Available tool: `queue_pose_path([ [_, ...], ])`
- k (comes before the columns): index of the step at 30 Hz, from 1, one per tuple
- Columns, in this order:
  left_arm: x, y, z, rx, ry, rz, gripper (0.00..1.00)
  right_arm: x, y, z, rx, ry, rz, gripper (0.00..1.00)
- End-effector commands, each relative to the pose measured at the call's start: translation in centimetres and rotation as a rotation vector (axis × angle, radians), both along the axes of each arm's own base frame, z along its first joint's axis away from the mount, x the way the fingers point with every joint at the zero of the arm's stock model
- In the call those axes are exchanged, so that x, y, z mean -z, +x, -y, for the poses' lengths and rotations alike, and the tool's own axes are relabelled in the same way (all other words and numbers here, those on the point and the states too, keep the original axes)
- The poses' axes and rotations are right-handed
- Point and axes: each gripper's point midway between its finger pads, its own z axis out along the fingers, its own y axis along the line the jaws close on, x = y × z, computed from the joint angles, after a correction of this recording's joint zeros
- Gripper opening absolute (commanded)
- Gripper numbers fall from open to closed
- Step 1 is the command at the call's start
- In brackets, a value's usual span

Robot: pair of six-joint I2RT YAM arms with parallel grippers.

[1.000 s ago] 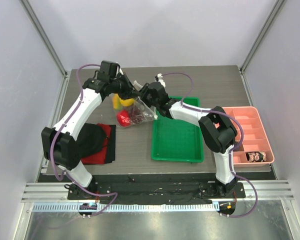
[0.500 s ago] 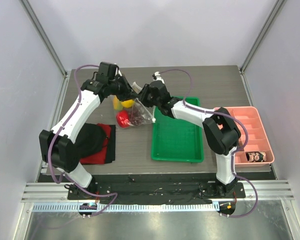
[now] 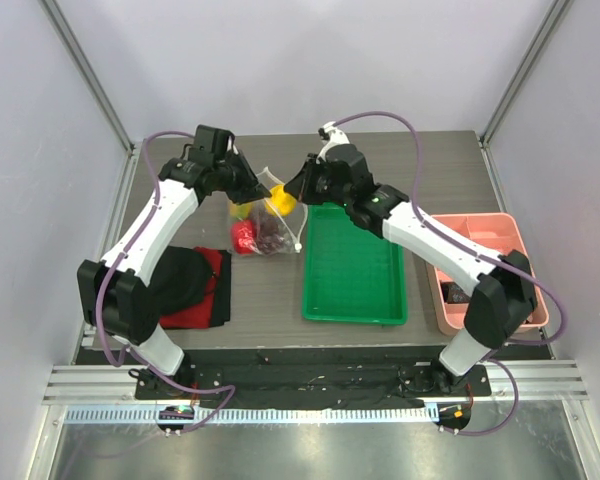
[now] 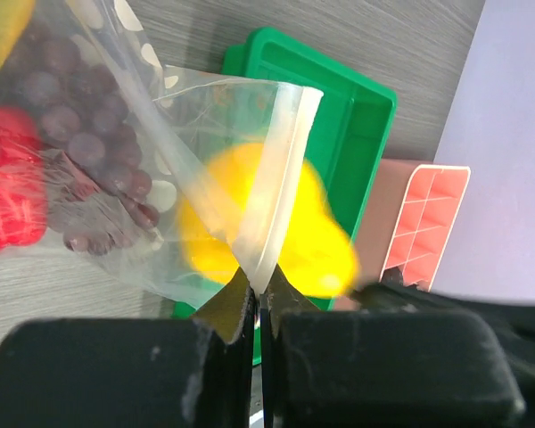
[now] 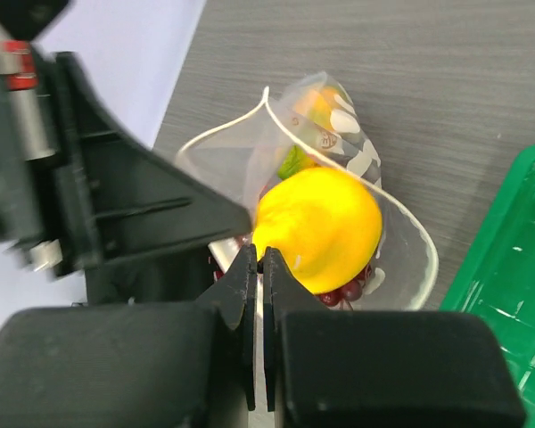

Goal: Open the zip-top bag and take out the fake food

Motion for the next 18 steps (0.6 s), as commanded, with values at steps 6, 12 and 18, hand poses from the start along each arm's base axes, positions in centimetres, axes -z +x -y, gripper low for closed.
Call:
queue_pose_path([
  [6,-1.2,-0.2,-1.2,-0.015,0.024,0.037,0.0,-4.8,-1.8,5.1,0.085,-0.107,0.099,0.01],
  [12,-1.2,-0.6,-1.6,-0.012,0.037,0.027,0.0,-2.4,-3.2,13.0,0.246,-0.225,0.066,0.01],
  [18,-1.7,-0.5,-1.5,-0.004,0.031,0.036,0.0,3.2,-4.0,17.8,0.304,-0.382,0.005,0.01],
])
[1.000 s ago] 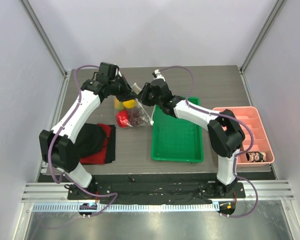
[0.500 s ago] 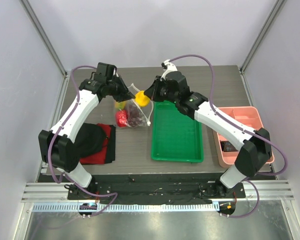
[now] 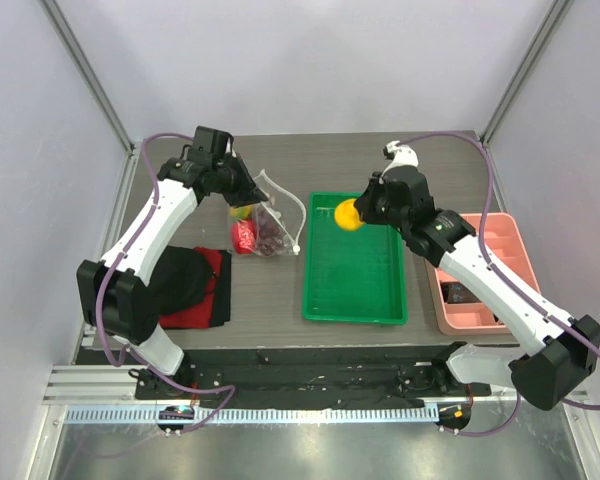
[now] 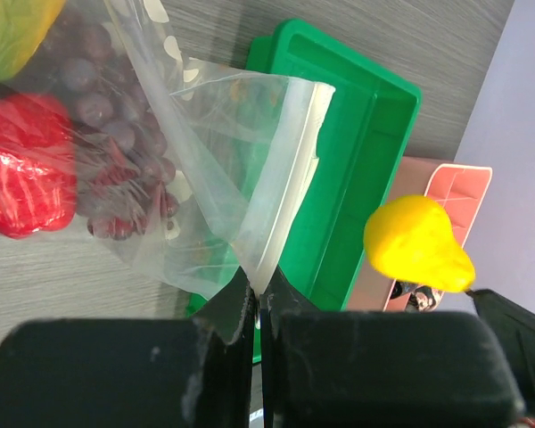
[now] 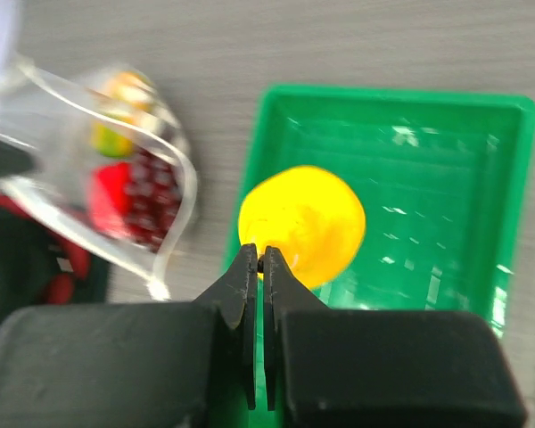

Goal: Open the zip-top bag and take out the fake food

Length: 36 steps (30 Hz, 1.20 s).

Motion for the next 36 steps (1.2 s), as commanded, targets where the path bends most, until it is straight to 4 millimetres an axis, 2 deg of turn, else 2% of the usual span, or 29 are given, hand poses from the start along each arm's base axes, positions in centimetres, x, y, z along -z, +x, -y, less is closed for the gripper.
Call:
queue_pose_path([
  [1,-2.5,-0.1,-0.4,0.009,-0.007,0.067,0.0,4.2,0.7,3.7,0.073,-0.147,-0.046,0.01],
  [2,-2.6,0.0,-0.4,0.01,-0.009,0.069,0.0,5.1,1.3,4.2,0.084,-0.166,-0.059,0.01],
  [4,-2.7,-0.1,-0.2,0.014,-0.015,0.067,0.0,5.6,2.8,5.8,0.115,-0.215,-0.043,0.01],
  [5,-2.5,-0.2,-0.3,0.013,-0.013,0.063,0.0,6.7,3.6,6.2,0.128,-0.235,-0.07,0.01],
  [10,-2.3,-0.7,-0.5,0.014,-0.008,0.052,0.0,9.9,6.8,9.0,0.195,-0.246,-0.119,0.01],
  [14,-2.6,-0.4,-0.6,0.017,0.008,0.061,0.0,12.0,8.4,9.9,0.208,-0.248,-0.172,0.01],
  [16,-2.7,-0.4,-0.5,0.023,0.006,0.062,0.0,13.0,8.8,10.1,0.203,-0.248,-0.196,0.05],
  [18,-2.9,-0.3,-0.4,0.027,0.003,0.068,0.0,12.5,9.3,10.1,0.203,-0.247,-0.186,0.17],
  [19,-2.9,-0.3,-0.4,0.026,0.003,0.068,0.0,12.3,9.2,10.0,0.198,-0.247,-0.189,0.35],
  [21,-2.7,-0.2,-0.4,0.028,0.006,0.066,0.0,10.9,9.4,9.6,0.184,-0.257,-0.168,0.48],
  [22,-2.7,-0.2,-0.4,0.03,0.006,0.066,0.0,10.4,8.8,9.8,0.185,-0.287,-0.177,0.62],
  [25,-2.7,-0.1,-0.2,0.032,-0.007,0.064,0.0,6.0,8.5,8.8,0.171,-0.365,-0.12,0.71],
  [27,-2.8,0.0,0.1,0.037,-0.018,0.066,0.0,4.2,7.5,6.7,0.142,-0.337,-0.105,0.73],
  [29,-2.8,0.0,0.1,0.037,-0.019,0.068,0.0,1.6,6.9,4.0,0.095,-0.297,-0.046,0.77],
  [30,-2.7,0.0,0.0,0.034,-0.015,0.068,0.0,0.9,6.0,0.9,0.035,-0.262,-0.022,0.77],
  [32,-2.6,0.0,0.0,0.035,-0.014,0.066,0.0,0.5,4.9,-3.7,-0.105,-0.168,-0.007,0.78],
  [33,-2.6,0.0,0.0,0.036,-0.016,0.069,0.0,-0.4,4.9,-6.0,-0.149,-0.097,0.037,0.78],
  [34,-2.6,-0.1,0.0,0.036,-0.018,0.069,0.0,0.5,3.5,-8.6,-0.236,-0.059,0.022,0.78],
  [36,-2.7,-0.1,0.1,0.036,-0.022,0.069,0.0,1.0,3.5,-10.9,-0.27,-0.006,0.019,0.74],
])
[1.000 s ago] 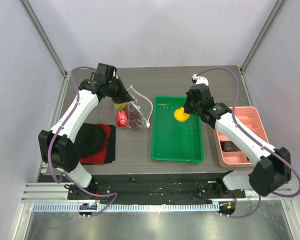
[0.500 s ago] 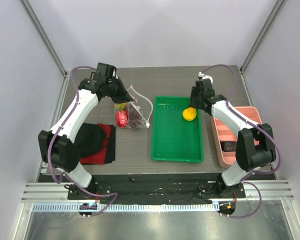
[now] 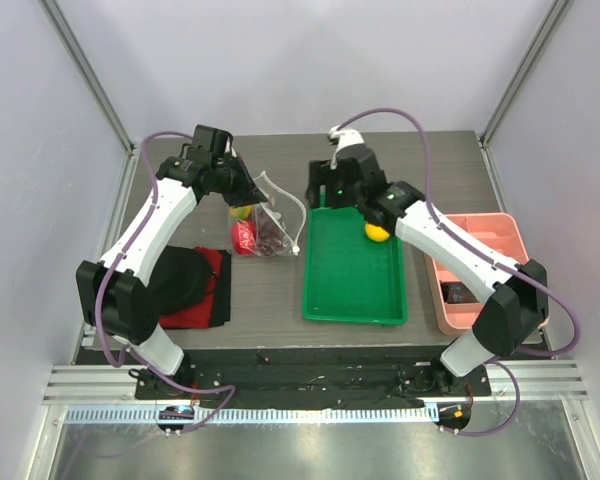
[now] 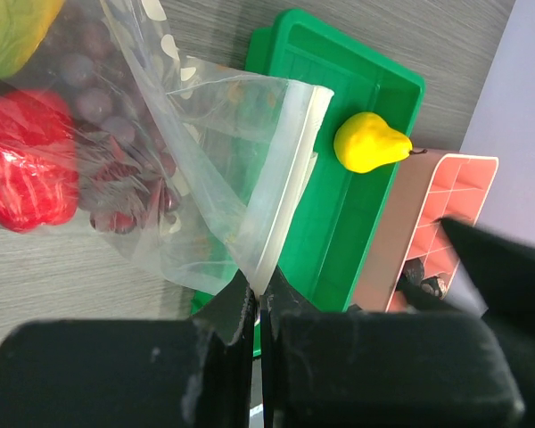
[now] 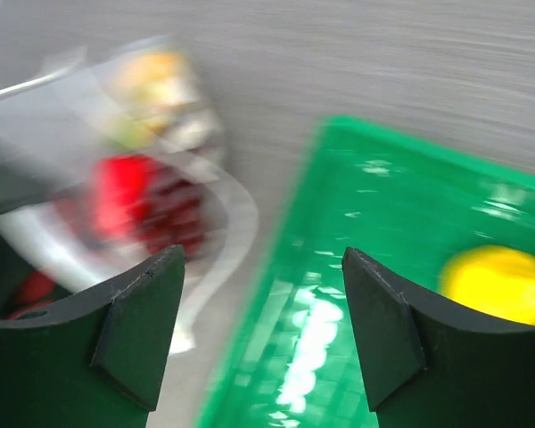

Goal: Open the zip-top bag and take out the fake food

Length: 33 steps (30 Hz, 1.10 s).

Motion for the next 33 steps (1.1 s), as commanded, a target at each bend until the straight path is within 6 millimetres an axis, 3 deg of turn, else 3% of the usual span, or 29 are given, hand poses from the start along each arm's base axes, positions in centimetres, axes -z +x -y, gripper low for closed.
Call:
queue_pose_path([
  [1,-2.6,0.5,0.2,0.011,-0.036,0.077,0.0,-0.5,-1.5,-6.7,-0.158,0.182,-0.013,0.72],
  [4,-2.9,0.5,0.2,0.009,-0.043,0.081,0.0,1.5,-2.2,-9.4,-0.234,0.221,-0.079,0.58],
  [6,-2.9,0.5,0.2,0.006,-0.045,0.078,0.0,3.1,-2.6,-11.2,-0.306,0.246,-0.114,0.57],
  [13,-3.2,0.3,0.1,-0.004,-0.045,0.079,0.0,7.4,-2.4,-13.5,-0.381,0.238,-0.172,0.52],
  [21,-2.5,0.6,0.2,-0.027,-0.049,0.062,0.0,10.5,-1.9,-15.7,-0.377,0.233,-0.191,0.6],
  [24,-2.2,0.8,0.4,-0.03,-0.049,0.058,0.0,12.8,-1.2,-15.2,-0.323,0.21,-0.169,0.65],
  [29,-1.0,1.3,0.3,-0.036,-0.02,0.039,0.0,13.7,0.8,-15.0,-0.286,0.17,-0.102,0.73],
  [33,0.6,1.7,0.3,-0.021,0.038,0.02,0.0,16.7,1.3,-15.4,-0.27,0.134,-0.149,0.75],
])
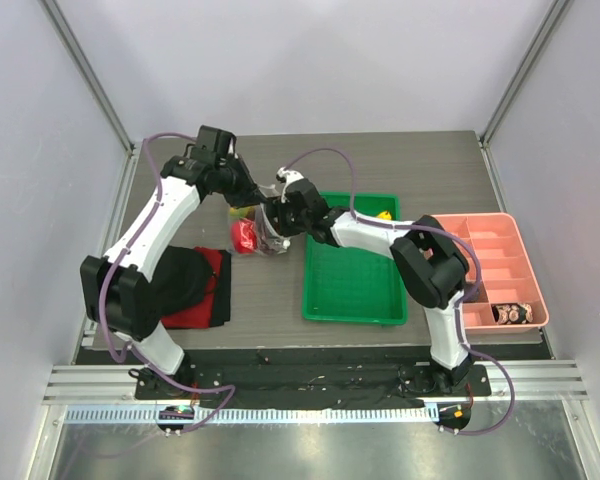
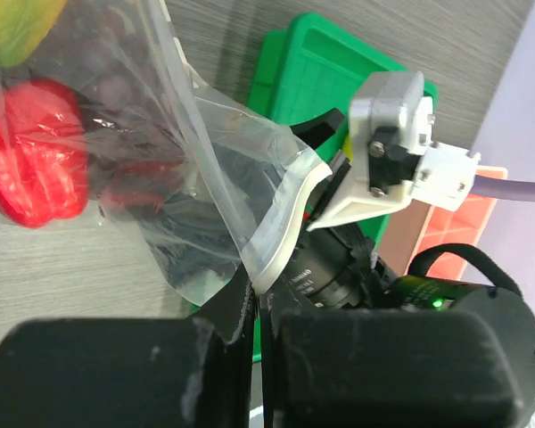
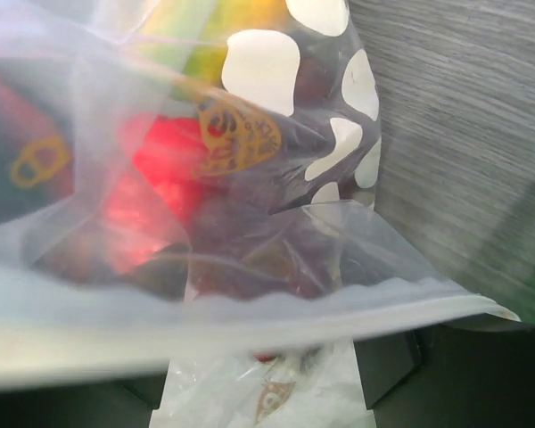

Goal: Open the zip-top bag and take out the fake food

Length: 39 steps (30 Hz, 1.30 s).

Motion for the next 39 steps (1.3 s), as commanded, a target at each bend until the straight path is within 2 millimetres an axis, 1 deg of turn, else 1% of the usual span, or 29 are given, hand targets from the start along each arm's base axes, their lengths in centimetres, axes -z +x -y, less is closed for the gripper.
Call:
queue_pose_path([
  [1,0.5,1.3,0.3,0.009,0.047,0.025,0.0,2.1,1.1,-1.0,0.01,-0.024,0.02,0.75],
  [4,1.9,1.3,0.3,0.019,0.085,0.001,0.0,3.2,1.0,-1.1,0.014,-0.023,0.004,0.71],
  [6,2.7,1.2,0.1,0.015,0.103,-0.011,0.0,3.2,1.2,-1.2,0.01,-0.02,0.016,0.66],
  [8,3.1,1.1,0.0,0.012,0.111,-0.018,0.0,2.7,1.5,-1.0,0.007,-0.036,0.047,0.56],
  [9,3.1,1.1,0.0,0.011,0.114,-0.016,0.0,2.1,1.7,-1.1,0.003,-0.037,0.065,0.5],
  [10,3.2,1.2,-0.1,0.007,0.118,-0.017,0.0,1.8,1.8,-1.2,-0.003,-0.036,0.076,0.37],
  [13,3.7,1.1,-0.2,0.009,0.124,-0.026,0.0,0.5,2.1,-1.7,-0.025,-0.031,0.091,0.22],
  [14,3.8,1.1,-0.2,0.011,0.126,-0.029,0.0,0.6,1.8,-1.7,-0.034,-0.045,0.074,0.1],
  [15,3.9,1.0,-0.2,0.015,0.128,-0.03,0.0,-0.4,2.1,-1.9,-0.034,-0.035,0.08,0.06],
  [16,3.9,1.0,-0.2,0.016,0.129,-0.029,0.0,-0.8,1.9,-1.8,-0.038,-0.043,0.071,0.03],
  [17,4.0,0.9,-0.3,0.019,0.132,-0.027,0.0,-2.1,1.8,-1.7,-0.035,-0.042,0.07,0.01],
  [19,4.0,0.7,-0.5,0.026,0.142,-0.023,0.0,-3.7,1.6,-1.5,-0.018,-0.028,0.058,0.01],
  [20,4.3,0.5,-0.7,0.026,0.15,-0.029,0.0,-5.9,1.8,-1.6,-0.01,0.001,0.076,0.02],
  [22,4.5,0.1,-1.0,0.024,0.157,-0.03,0.0,-7.6,1.3,-1.6,-0.01,0.023,0.059,0.01],
  [23,4.5,0.0,-1.0,0.024,0.159,-0.03,0.0,-9.4,1.3,-1.6,-0.003,0.043,0.077,0.01],
  [26,4.3,-0.3,-1.2,0.021,0.165,-0.022,0.0,-11.0,0.6,-0.9,0.009,0.054,0.064,0.02],
  [27,4.3,-0.3,-1.4,0.02,0.166,-0.02,0.0,-12.2,0.3,-0.7,0.007,0.074,0.072,0.01],
  [29,3.9,-0.2,-1.6,0.012,0.169,-0.009,0.0,-13.3,-0.5,-0.8,-0.012,0.106,0.058,0.01],
  [30,3.8,-0.1,-1.7,0.009,0.168,-0.008,0.0,-14.5,-0.9,-0.7,-0.017,0.128,0.066,0.01],
  [31,3.5,0.0,-1.9,0.004,0.167,-0.001,0.0,-14.9,-1.2,-0.6,-0.014,0.145,0.053,0.01],
  [33,3.1,0.2,-2.3,-0.014,0.165,0.005,0.0,-14.9,-1.9,-0.5,-0.028,0.156,0.033,0.01],
  [34,2.6,0.4,-2.6,-0.024,0.166,0.014,0.0,-15.4,-2.3,-0.2,-0.028,0.161,0.034,0.01],
  [35,2.1,0.3,-2.8,-0.031,0.165,0.026,0.0,-15.1,-2.7,0.1,-0.034,0.156,0.026,0.01],
  [36,1.9,0.6,-3.5,-0.058,0.176,0.033,0.0,-15.4,-3.1,0.1,-0.046,0.165,0.027,0.01],
  [37,1.7,0.7,-3.9,-0.07,0.175,0.036,0.0,-16.5,-3.3,0.3,-0.052,0.187,0.047,0.01],
  [38,1.3,0.7,-4.1,-0.08,0.171,0.043,0.0,-16.2,-3.6,0.5,-0.053,0.187,0.04,0.01],
  [39,0.8,0.8,-4.7,-0.099,0.164,0.058,0.0,-16.3,-3.8,0.6,-0.061,0.194,0.043,0.01],
])
